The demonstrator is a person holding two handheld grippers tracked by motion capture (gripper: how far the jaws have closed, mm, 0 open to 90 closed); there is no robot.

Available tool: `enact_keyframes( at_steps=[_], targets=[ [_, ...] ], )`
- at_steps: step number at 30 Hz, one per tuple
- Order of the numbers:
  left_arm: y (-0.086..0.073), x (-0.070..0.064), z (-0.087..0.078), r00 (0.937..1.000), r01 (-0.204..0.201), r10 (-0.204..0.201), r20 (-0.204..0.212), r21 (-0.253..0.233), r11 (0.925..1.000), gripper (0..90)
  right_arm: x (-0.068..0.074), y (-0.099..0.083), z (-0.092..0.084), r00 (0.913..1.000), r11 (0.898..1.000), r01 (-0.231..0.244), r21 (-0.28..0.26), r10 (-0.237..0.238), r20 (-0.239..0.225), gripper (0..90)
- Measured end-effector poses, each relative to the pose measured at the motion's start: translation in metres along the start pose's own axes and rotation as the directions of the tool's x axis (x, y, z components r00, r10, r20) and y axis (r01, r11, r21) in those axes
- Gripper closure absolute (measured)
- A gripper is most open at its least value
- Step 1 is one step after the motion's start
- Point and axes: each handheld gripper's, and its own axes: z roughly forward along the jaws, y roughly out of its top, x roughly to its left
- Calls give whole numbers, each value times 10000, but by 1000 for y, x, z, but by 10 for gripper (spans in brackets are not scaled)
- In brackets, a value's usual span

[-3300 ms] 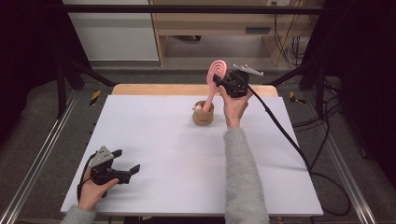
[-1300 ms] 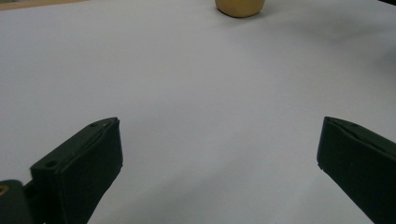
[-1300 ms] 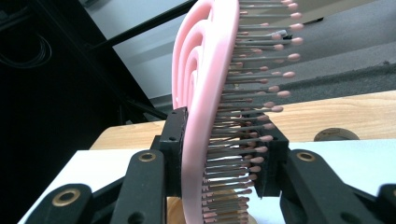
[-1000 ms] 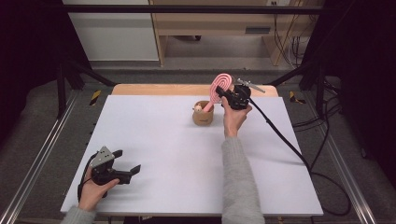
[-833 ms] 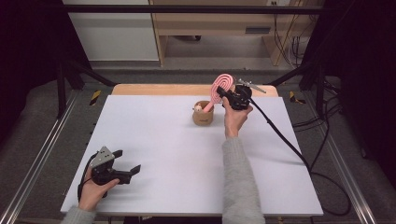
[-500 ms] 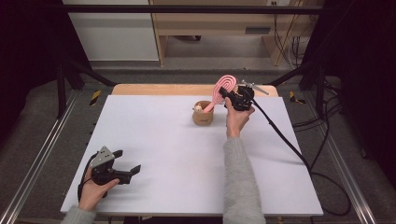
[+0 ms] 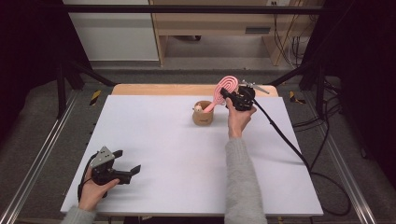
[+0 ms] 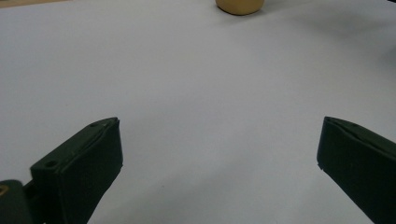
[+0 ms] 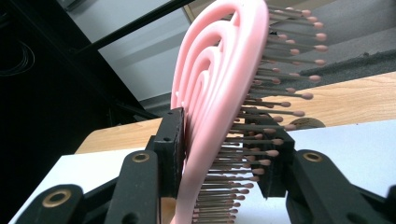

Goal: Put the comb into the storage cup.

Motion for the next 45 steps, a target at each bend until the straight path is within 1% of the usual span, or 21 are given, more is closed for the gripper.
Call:
enact_keyframes(
  at_steps=[4,7,9,12,13,14,16,19,20,21,23,24,26,28,33,34,38,42,45],
  targets=[
    [0,0,0,10000,3,-3,-10,16,10000,1,-1,1,0,10000,9999,36,95,-36,-32,589],
    [0,0,0,10000,13,-13,-6,1,10000,1,-2,1,0,9998,9997,169,191,-169,40,576],
    [0,0,0,10000,3,-3,-2,11,10000,1,-3,1,0,9997,9994,256,227,-257,43,553],
    [0,0,0,10000,11,-11,-5,13,10000,1,-3,2,0,9993,9989,375,287,-376,36,479],
    [0,0,0,10000,9,-9,-3,13,10000,1,-4,2,-1,9989,9985,479,272,-479,-2,473],
    [0,0,0,10000,8,-8,2,12,10000,1,-4,3,-1,9988,9985,488,265,-487,-60,457],
    [0,0,0,10000,1,-1,-7,24,10000,1,-5,4,-2,9989,9984,414,375,-405,-228,392],
    [0,0,0,10000,4,-4,6,12,10000,1,-8,5,-5,9985,9986,491,169,-486,-265,313],
    [0,0,0,10000,1,-1,4,13,10000,1,-10,6,-6,9978,9982,575,149,-570,-330,271],
    [0,0,0,10000,8,-8,0,9,10000,1,-11,6,-7,9972,9975,703,88,-700,-248,237],
    [0,0,1,10000,10,-10,5,7,10000,1,-13,6,-10,9959,9961,881,44,-880,-213,194],
    [0,0,1,10000,1,-1,3,8,10000,1,-14,6,-11,9944,9947,1028,-5,-1028,-243,170],
    [0,0,1,10000,3,-3,11,7,10000,1,-16,6,-13,9916,9919,1263,129,-1259,-286,111],
    [0,0,1,10000,-12,12,10,21,10000,1,-16,6,-16,9870,9874,1580,126,-1575,-305,85],
    [0,0,2,10000,-35,35,15,46,10000,1,-12,6,-28,9761,9792,2026,112,-2010,-830,28],
    [0,0,2,10000,-36,36,17,46,10000,1,-12,6,-30,9717,9755,2194,178,-2168,-937,17],
    [0,0,2,10000,-26,26,22,48,10000,1,-10,7,-40,9591,9654,2602,195,-2561,-1208,8],
    [0,0,2,10000,-30,30,23,30,10000,0,-7,7,-50,9473,9616,2741,110,-2681,-1752,6],
    [0,0,2,10000,-33,32,27,27,10000,0,-6,6,-56,9419,9592,2826,129,-2749,-1930,6]
  ],
)
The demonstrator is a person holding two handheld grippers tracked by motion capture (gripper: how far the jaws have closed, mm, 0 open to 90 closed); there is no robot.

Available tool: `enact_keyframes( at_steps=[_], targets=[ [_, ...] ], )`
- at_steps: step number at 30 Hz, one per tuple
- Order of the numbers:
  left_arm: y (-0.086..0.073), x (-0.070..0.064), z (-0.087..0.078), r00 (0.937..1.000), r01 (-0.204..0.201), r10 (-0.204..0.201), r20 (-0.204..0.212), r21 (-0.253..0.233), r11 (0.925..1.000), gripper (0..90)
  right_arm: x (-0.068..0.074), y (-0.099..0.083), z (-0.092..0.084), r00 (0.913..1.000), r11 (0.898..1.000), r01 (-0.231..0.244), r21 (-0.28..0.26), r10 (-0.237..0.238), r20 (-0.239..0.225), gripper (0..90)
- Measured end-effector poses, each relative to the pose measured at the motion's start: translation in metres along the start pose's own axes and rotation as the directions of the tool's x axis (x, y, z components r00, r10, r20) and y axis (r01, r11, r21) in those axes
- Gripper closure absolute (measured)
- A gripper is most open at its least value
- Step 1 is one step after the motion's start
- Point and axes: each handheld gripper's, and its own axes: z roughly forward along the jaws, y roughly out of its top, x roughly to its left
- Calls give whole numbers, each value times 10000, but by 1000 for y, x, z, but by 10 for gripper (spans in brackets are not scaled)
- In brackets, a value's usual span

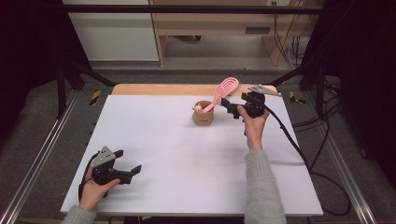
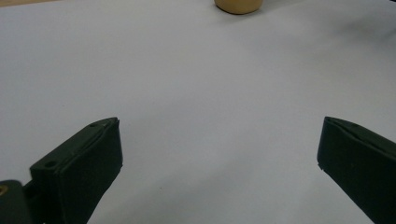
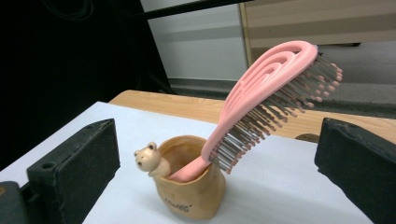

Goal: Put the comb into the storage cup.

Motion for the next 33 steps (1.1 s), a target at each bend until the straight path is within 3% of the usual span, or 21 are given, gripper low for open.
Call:
enact_keyframes(
  at_steps=[8,17,24,33],
  targets=[
    [0,0,0,10000,-4,4,-4,7,10000,0,7,-2,-15,9965,9976,694,20,-693,-474,5],
    [0,-1,0,10000,-7,7,33,0,10000,0,15,-7,-28,9919,9945,1039,133,-1027,-743,5],
    [0,-1,0,10000,-13,13,77,-20,10000,0,20,-11,-39,9827,9890,1457,255,-1417,-1193,5],
    [0,-1,0,9999,-28,28,100,-20,10000,0,22,-25,-52,9733,9870,1596,209,-1537,-1706,5]
  ],
)
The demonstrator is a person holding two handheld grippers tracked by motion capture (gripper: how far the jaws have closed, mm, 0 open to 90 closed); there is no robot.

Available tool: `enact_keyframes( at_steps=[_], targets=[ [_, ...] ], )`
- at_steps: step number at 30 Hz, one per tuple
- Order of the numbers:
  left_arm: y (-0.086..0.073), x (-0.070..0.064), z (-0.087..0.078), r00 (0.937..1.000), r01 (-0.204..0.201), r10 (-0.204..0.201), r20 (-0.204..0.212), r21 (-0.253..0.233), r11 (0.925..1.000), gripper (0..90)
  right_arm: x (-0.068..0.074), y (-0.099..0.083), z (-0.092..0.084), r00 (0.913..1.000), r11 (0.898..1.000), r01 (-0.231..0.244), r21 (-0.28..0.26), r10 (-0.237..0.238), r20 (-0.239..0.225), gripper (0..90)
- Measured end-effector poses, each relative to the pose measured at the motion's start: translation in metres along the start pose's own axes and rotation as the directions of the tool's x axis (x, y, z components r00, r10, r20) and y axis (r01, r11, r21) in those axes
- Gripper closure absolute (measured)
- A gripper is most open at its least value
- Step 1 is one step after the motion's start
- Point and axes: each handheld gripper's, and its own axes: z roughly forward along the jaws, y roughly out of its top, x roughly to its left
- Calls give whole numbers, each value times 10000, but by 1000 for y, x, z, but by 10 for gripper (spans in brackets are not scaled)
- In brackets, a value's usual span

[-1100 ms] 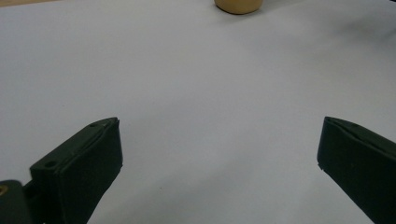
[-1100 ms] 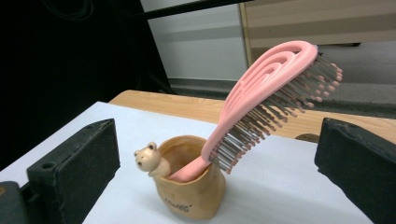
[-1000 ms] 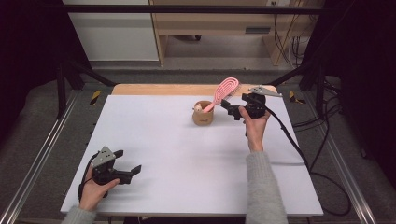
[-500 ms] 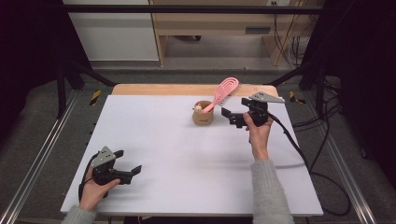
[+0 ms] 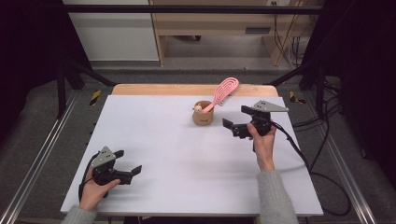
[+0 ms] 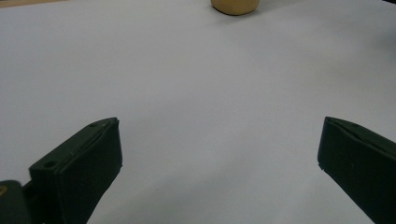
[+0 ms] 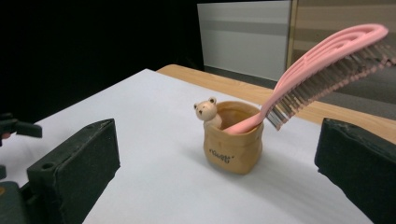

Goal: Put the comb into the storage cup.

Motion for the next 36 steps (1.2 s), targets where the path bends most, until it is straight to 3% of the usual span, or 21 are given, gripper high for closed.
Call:
enact_keyframes(
  at_steps=[24,30,36],
  targets=[
    [0,-2,1,9999,-140,140,86,18,9999,0,6,-61,-30,9980,9958,368,840,-322,-552,6],
    [0,-2,1,9998,-179,179,113,-14,9998,0,3,-75,-39,9974,9957,243,893,-180,-702,6],
    [0,-2,0,9997,-227,227,113,-31,9997,0,-3,-92,-47,9985,9941,39,1085,21,-551,6]
  ],
)
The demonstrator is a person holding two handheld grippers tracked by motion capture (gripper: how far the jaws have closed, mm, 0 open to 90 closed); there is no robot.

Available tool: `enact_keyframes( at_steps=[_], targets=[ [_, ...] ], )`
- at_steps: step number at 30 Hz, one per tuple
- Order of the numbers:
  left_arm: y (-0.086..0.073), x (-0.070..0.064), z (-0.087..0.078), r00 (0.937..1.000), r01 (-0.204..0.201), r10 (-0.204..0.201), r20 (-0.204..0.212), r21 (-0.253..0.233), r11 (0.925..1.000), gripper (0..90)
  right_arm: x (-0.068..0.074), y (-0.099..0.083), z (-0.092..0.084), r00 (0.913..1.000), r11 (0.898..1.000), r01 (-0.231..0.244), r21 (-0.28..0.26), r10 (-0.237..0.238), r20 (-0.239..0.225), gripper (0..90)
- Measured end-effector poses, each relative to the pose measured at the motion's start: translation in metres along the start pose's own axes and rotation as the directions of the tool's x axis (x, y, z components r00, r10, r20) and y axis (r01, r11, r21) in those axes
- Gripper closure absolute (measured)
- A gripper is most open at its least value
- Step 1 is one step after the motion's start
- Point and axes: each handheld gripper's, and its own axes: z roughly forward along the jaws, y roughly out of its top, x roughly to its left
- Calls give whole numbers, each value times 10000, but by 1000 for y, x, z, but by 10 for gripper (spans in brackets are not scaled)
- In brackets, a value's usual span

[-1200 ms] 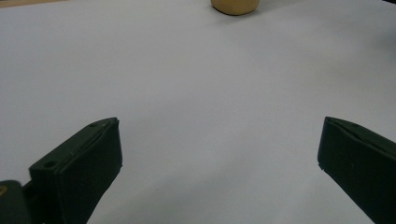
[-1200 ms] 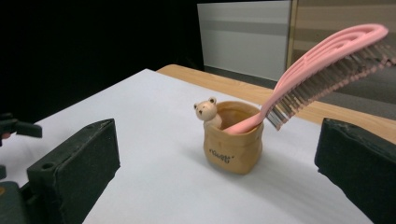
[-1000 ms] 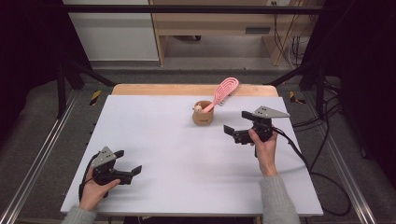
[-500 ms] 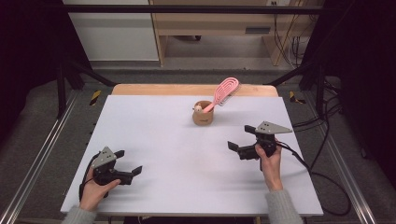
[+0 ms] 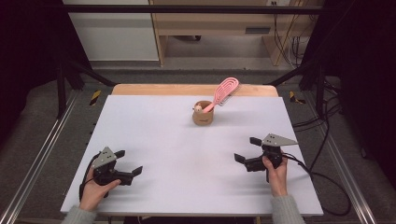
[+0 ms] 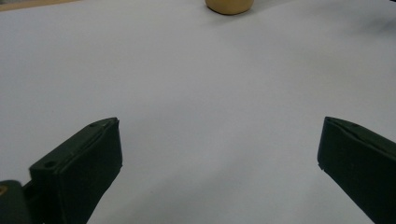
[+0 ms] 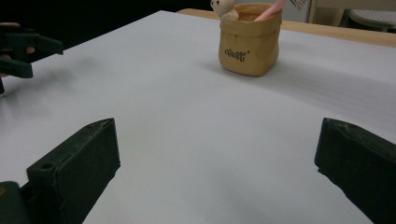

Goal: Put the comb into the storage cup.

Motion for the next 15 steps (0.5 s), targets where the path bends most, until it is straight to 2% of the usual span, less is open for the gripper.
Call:
enact_keyframes(
  at_steps=[8,15],
  targets=[
    [0,0,0,10000,-26,26,11,-16,10000,0,-4,-13,-9,9995,10000,-53,8,53,-319,6],
    [0,-1,1,9999,-110,110,62,10,9999,0,-9,-21,-11,9997,9998,-146,141,149,-218,7]
  ],
)
